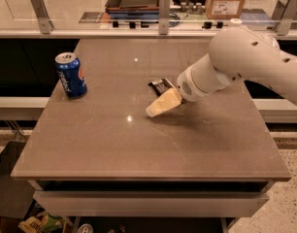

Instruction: Pick rxbar chocolate

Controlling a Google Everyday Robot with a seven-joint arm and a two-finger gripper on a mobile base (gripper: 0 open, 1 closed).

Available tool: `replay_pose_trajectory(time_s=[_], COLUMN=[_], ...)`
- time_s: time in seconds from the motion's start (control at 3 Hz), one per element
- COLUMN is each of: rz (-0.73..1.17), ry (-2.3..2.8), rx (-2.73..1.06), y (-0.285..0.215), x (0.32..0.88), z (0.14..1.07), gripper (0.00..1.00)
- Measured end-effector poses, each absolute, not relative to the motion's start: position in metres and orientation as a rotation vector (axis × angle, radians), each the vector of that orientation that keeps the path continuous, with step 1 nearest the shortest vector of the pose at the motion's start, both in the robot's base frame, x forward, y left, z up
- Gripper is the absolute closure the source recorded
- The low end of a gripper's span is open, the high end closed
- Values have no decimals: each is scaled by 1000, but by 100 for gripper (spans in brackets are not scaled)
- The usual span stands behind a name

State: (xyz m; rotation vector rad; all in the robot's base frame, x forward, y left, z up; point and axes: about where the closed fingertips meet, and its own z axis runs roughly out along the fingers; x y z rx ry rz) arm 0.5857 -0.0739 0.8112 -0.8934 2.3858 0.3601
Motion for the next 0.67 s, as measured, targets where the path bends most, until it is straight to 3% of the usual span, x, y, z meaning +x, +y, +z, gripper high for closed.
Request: replay_pose_trajectory(time_s=[0.33,0.67], rz=[332,304], ry=[2355,2350], rx=[-894,-906], y=[-62,-58], x=[601,607], z=[821,818], gripper=[0,15])
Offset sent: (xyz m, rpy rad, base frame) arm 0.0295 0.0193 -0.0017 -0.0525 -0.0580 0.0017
